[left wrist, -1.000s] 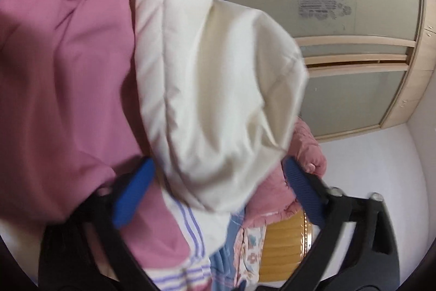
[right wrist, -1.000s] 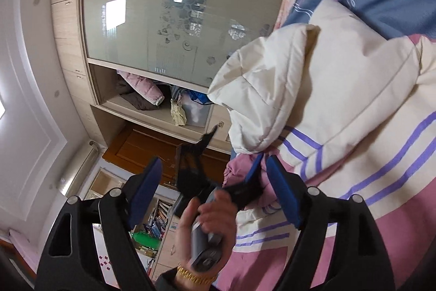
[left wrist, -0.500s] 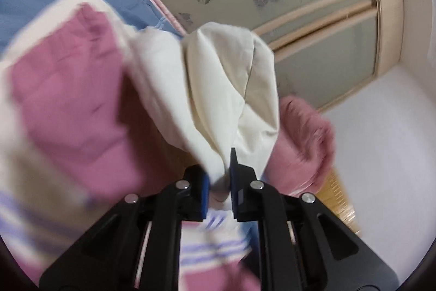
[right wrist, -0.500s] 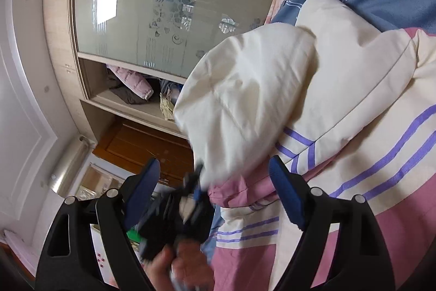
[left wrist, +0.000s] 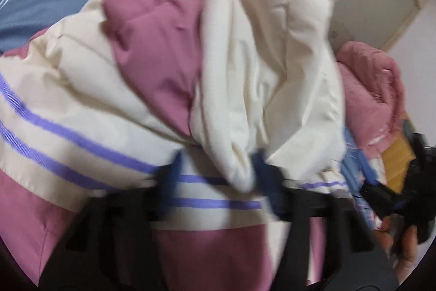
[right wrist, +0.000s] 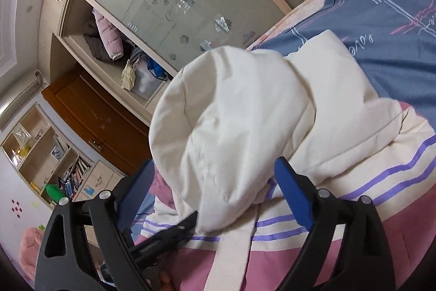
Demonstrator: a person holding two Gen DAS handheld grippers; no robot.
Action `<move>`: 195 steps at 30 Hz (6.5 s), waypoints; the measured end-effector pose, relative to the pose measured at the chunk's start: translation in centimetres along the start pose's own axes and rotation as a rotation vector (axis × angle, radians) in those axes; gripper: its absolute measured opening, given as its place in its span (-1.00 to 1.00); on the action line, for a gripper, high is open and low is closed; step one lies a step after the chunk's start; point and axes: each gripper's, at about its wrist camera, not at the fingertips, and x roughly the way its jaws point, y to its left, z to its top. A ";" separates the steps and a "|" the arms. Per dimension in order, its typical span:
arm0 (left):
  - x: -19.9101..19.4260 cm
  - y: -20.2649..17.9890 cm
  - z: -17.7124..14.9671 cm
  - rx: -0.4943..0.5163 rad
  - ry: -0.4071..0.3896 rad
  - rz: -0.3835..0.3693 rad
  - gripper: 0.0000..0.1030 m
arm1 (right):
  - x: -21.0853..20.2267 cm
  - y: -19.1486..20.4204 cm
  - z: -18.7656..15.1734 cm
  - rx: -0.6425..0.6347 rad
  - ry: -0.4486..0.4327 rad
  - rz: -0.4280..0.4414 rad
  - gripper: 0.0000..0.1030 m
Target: Fold large clothes
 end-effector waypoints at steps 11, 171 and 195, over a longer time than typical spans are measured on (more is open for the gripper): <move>-12.3 -3.9 -1.9 0.213 -0.232 0.140 0.96 | -2.6 3.7 -0.3 -0.210 -0.063 -0.102 0.75; -5.4 15.3 22.6 -0.484 -0.465 -0.301 0.96 | 8.4 -11.4 20.4 0.379 -0.278 0.258 0.80; -22.0 -4.1 -12.0 0.327 -0.349 0.306 0.96 | -10.6 6.6 -9.2 -0.558 -0.225 -0.641 0.97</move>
